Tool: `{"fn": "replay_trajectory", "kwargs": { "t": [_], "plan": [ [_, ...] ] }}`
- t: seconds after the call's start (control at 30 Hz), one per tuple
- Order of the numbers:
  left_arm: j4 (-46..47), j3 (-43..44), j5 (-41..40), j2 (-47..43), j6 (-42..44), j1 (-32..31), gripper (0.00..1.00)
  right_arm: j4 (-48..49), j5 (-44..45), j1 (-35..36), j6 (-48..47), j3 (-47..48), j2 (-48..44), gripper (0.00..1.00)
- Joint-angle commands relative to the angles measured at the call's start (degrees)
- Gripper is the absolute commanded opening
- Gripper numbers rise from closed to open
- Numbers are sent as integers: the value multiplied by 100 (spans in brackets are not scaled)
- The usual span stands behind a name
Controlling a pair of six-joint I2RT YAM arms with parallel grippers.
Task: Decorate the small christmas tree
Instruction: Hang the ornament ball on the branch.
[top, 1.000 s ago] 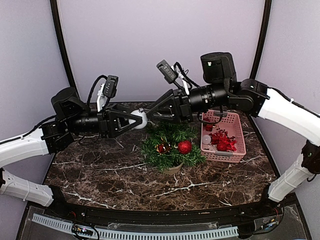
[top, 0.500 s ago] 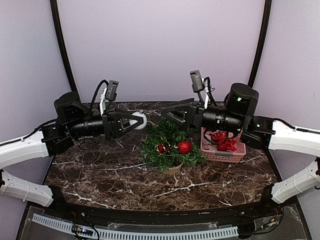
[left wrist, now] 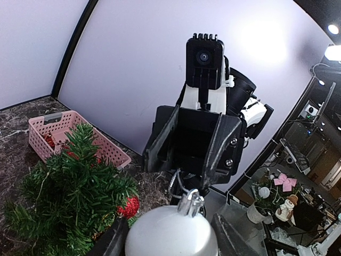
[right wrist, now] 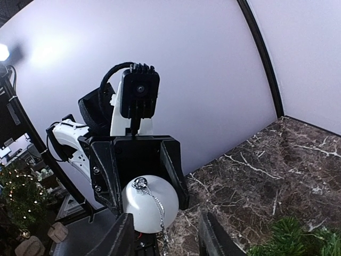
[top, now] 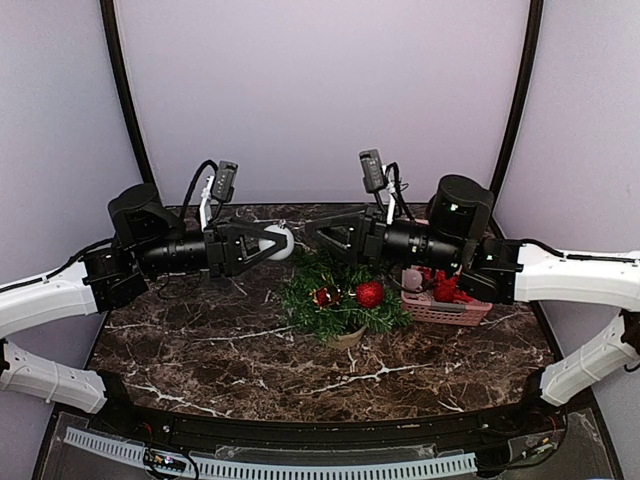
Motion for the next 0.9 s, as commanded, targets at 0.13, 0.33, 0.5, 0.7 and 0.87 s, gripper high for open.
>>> {"fn": "replay_trajectory", "kwargs": {
  "t": [0.13, 0.33, 0.5, 0.7, 0.87],
  "plan": [
    [-19, 46, 90, -188, -59, -37, 44, 287, -185, 69, -66, 251, 85, 28],
    [-101, 80, 71, -191, -44, -42, 44, 154, -115, 78, -162, 305, 78, 13],
    [-118, 86, 86, -199, -54, -42, 44, 89, -80, 72, -195, 299, 86, 4],
    [-494, 137, 63, -228, 118, -42, 44, -144, -29, 76, -241, 408, 58, 0],
    [-1413, 340, -74, -237, 462, -35, 44, -771, 198, 71, -231, 654, 36, 0]
  ]
}}
